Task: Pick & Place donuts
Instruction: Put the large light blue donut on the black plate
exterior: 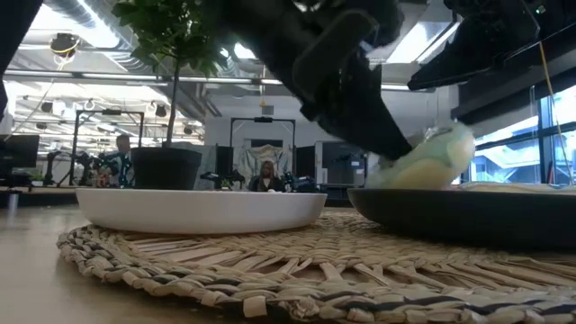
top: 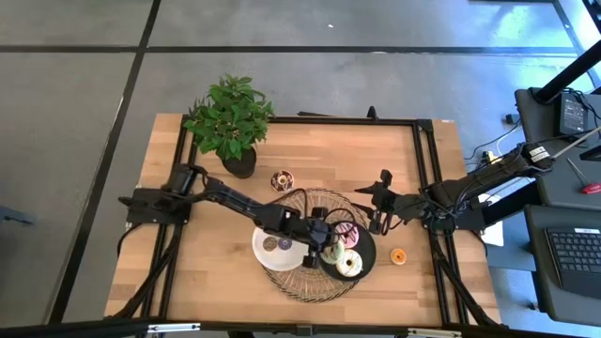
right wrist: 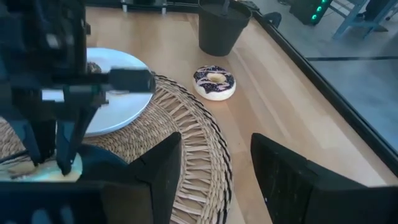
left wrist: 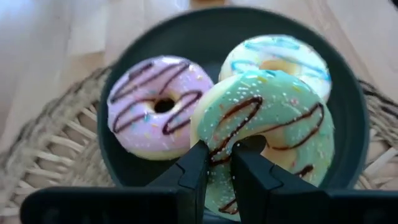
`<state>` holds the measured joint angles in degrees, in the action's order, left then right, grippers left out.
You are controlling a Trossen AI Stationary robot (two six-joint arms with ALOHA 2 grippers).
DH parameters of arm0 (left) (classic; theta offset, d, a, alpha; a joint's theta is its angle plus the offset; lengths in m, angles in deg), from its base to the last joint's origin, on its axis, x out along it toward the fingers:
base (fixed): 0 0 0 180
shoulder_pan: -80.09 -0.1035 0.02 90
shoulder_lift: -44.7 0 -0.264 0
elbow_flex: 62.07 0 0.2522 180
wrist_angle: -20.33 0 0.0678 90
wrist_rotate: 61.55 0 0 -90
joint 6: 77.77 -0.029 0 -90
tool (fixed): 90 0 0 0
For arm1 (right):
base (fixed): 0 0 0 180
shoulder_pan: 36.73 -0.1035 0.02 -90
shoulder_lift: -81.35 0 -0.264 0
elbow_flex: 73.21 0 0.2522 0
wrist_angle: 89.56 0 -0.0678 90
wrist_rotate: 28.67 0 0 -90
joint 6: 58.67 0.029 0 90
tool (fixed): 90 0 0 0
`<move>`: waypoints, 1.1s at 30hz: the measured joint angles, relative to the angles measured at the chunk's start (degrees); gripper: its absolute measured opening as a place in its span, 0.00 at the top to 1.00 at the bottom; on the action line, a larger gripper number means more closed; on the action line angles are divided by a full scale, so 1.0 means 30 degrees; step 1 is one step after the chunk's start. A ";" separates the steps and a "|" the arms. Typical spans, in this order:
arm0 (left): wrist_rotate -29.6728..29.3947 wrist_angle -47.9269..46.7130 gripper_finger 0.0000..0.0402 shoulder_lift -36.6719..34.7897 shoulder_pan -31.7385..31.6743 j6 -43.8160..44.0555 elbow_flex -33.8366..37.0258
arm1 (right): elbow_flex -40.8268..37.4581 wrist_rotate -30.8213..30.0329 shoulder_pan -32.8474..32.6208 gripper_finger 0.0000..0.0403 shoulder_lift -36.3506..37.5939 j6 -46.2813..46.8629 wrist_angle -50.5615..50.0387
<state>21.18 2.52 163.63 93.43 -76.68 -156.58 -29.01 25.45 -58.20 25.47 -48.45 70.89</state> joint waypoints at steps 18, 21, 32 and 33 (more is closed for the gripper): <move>0.0173 -0.0007 0.82 0.0047 0.0002 0.0237 0.0000 | 0.0000 0.0035 0.0000 0.52 0.0000 -0.0001 -0.0201; 0.0180 -0.0053 0.81 0.0047 0.0002 0.0497 0.0000 | 0.0000 0.0043 -0.0007 0.52 0.0000 0.0000 -0.0278; 0.0177 -0.0219 0.68 0.0047 0.0002 0.0922 0.0000 | 0.0000 0.0035 -0.0006 0.52 0.0000 0.0006 -0.0522; 0.0177 -0.0219 0.66 0.0047 0.0002 0.0922 0.0000 | 0.0000 0.0036 0.0000 0.52 0.0000 0.0006 -0.0522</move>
<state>21.72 1.86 163.77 93.44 -73.91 -156.58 -29.01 25.56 -58.20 25.47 -48.43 69.33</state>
